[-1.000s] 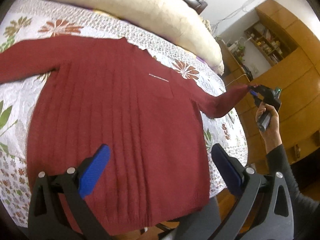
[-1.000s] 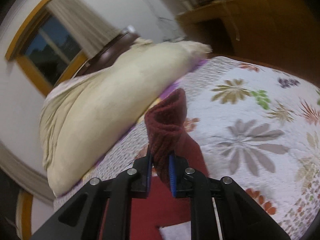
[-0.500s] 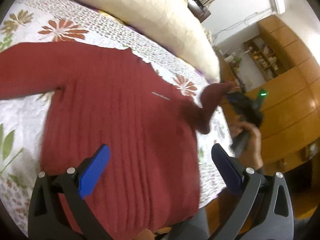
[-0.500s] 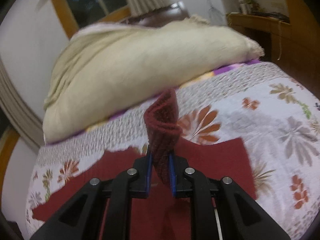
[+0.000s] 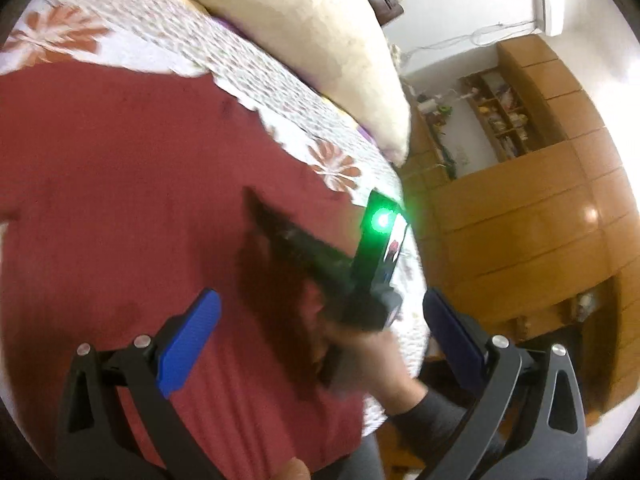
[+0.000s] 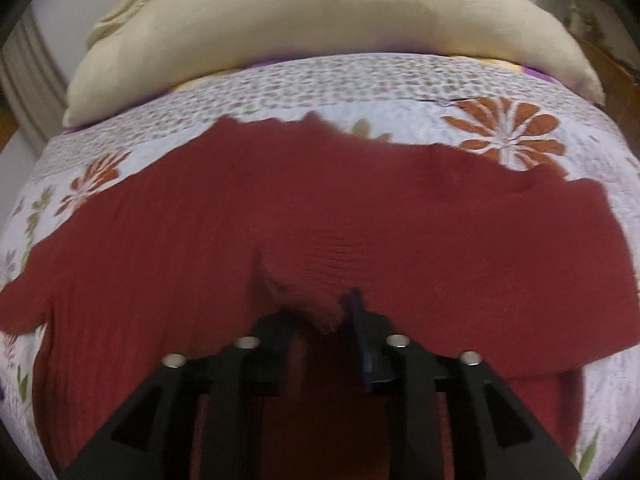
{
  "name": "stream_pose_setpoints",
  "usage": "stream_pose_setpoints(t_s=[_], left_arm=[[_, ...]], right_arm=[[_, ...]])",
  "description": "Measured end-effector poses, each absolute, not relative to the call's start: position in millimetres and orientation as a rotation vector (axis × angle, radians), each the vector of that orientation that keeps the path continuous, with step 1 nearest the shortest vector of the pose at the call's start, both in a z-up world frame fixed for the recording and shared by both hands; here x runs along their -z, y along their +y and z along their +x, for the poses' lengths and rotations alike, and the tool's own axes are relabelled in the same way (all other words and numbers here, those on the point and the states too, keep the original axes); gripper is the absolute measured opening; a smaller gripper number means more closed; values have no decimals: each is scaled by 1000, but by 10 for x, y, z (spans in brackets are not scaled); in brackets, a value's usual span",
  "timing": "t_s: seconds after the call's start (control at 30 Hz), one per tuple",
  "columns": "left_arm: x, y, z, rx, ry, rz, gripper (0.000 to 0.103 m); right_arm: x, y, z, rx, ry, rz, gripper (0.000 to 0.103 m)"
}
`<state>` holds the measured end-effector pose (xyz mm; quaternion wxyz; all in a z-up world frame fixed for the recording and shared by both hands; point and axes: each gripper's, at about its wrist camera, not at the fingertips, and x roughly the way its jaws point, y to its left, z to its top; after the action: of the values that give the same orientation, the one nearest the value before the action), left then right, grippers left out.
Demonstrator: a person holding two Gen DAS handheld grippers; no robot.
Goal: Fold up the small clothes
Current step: 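Carry the held cuff with the right gripper across the sweater body, then grasp the other sleeve cuff with the left gripper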
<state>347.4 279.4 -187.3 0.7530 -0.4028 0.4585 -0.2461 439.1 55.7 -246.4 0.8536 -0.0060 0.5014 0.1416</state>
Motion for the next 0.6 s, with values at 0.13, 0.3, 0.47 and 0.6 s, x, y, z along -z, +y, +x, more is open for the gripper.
stream_pose_setpoints(t_s=[0.13,0.3,0.47,0.6], left_arm=[[2149,2591,3926,595,1061,-1014,100],[2629,2129,4471,617,1182,-1096,100],[3073,1819,4787,516,1313,-1095,100],[3137,1744,4938,459,1285,-1100,84]], right_arm=[[2305,396,4162,-358,1029,29,52],[2093,-133,3716,-356,999,172,58],[2085,-518,3315,-356,1009,314,64],[2104,-656,3107,-375,1022,413,65]])
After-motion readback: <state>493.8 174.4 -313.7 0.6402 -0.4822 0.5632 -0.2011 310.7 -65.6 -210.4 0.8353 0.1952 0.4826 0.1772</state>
